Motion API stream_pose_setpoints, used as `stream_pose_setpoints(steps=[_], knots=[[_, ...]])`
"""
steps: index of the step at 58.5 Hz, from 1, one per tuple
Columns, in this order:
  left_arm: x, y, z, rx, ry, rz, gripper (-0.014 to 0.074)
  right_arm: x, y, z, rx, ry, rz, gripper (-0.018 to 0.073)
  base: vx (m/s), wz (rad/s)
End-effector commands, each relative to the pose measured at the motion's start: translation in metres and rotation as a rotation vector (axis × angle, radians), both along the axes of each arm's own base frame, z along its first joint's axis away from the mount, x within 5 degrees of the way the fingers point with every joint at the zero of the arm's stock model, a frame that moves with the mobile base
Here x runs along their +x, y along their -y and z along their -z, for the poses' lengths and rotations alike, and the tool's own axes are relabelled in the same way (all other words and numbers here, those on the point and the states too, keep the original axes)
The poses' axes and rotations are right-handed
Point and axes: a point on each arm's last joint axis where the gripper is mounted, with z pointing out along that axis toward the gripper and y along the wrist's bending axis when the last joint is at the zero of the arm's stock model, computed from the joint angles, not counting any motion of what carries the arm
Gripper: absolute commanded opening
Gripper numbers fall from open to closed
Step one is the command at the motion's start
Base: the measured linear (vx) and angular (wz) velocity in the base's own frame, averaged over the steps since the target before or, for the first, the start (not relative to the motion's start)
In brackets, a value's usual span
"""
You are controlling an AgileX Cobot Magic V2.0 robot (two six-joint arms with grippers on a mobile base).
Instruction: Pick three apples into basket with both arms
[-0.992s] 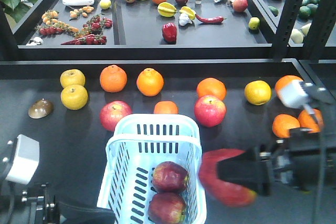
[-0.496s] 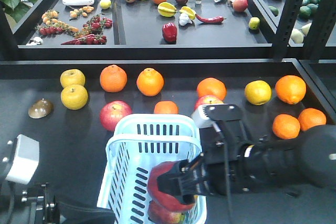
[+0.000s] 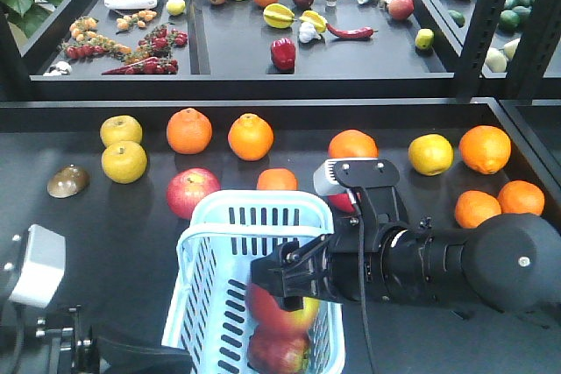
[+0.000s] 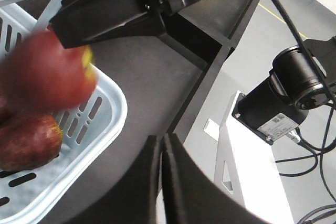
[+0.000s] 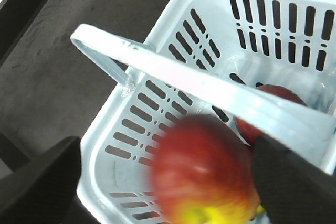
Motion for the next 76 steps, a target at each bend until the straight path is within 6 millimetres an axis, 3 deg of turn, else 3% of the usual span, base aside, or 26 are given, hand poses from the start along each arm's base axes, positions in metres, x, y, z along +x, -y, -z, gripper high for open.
stream_pose_setpoints(steps=[1, 10, 16, 21, 34, 55, 59, 65, 76], knots=[[0.001, 0.0, -0.009, 0.001, 0.041, 0.01, -0.0006, 0.003, 0.0, -0.017, 0.039, 0.071, 0.02, 0.0673, 0.0, 0.0], [0.0, 0.0, -0.009, 0.0, 0.04, 0.011, -0.0006, 0.001, 0.0, -0.017, 0.033, 0.064, 0.0, 0.0643, 0.0, 0.0], [0.0, 0.0, -0.009, 0.001, 0.041, 0.011, -0.0006, -0.004, -0.001, -0.017, 0.024, 0.042, -0.051, 0.0566, 0.0, 0.0], [0.0, 0.0, -0.009, 0.002, 0.041, 0.011, -0.0006, -0.01, 0.0, -0.021, 0.006, 0.06, -0.113, 0.0456, 0.0, 0.0], [0.0, 0.0, -0.009, 0.003, 0.041, 0.011, -0.0006, -0.034, 0.012, -0.045, -0.025, 0.142, -0.257, -0.0017, 0.0, 0.0], [0.0, 0.0, -0.009, 0.001, 0.04, 0.013, -0.0006, -0.084, 0.064, -0.099, -0.097, 0.411, -0.231, -0.0006, 0.0, 0.0], [0.0, 0.0, -0.009, 0.001, 0.04, 0.012, -0.0006, -0.09, 0.076, -0.095, -0.143, 0.431, -0.191, -0.0006, 0.0, 0.0], [0.001, 0.0, -0.009, 0.001, 0.041, 0.009, -0.0006, -0.098, 0.092, -0.073, -0.223, 0.438, -0.143, -0.0005, 0.0, 0.0], [0.001, 0.0, -0.009, 0.001, 0.041, 0.009, -0.0006, -0.118, 0.115, -0.044, -0.229, 0.457, -0.062, -0.0005, 0.0, 0.0]])
